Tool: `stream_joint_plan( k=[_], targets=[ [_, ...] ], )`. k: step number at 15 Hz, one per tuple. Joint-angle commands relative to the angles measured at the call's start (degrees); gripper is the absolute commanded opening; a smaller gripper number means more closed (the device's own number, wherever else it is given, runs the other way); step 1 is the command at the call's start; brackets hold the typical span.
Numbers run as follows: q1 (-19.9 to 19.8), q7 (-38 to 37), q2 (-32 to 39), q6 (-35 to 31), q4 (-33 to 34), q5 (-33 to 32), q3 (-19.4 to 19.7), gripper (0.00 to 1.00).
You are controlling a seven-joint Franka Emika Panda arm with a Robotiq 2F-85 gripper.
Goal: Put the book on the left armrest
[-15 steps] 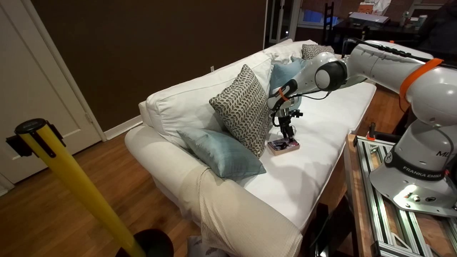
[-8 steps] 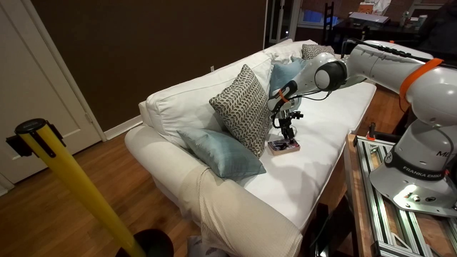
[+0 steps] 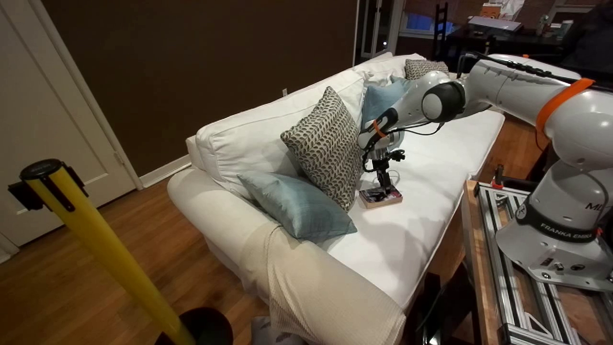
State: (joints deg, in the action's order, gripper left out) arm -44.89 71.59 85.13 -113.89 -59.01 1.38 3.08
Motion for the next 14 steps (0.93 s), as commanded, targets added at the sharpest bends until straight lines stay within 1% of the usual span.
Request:
stream_joint_plan(
  k=[1, 3, 4, 5, 6, 7, 8, 9, 10, 11, 14],
  targets=[
    [0.3, -1.3, 0.0, -1.7, -1.7, 0.1, -0.5, 1.00],
    [0.7, -1.1, 0.0, -2.2, -2.0, -0.2, -0.4, 1.00],
    [0.7, -1.0, 0.0, -2.3, -2.1, -0.2, -0.4, 0.96],
    [0.8, -1.0, 0.0, -2.4, -2.2, -0.1, -0.4, 0.77],
    [0.8, -0.9, 0.0, -2.4, -2.3, -0.1, -0.5, 0.72],
    [0.9, -0.9, 0.0, -2.3, -2.3, -0.1, -0.5, 0.70],
    [0.8, -0.9, 0.0, -2.2, -2.3, 0.0, -0.5, 0.63],
    [0.7, -0.8, 0.0, -2.2, -2.2, 0.1, -0.6, 0.54],
    [0.6, -0.8, 0.3, -1.8, -1.4, 0.2, -0.6, 0.48],
    [0.5, -0.8, 2.1, -0.8, 1.6, 0.3, -0.6, 0.41],
    [-0.2, 0.1, 2.1, 0.5, 3.1, 0.8, -1.3, 0.25]
  ],
)
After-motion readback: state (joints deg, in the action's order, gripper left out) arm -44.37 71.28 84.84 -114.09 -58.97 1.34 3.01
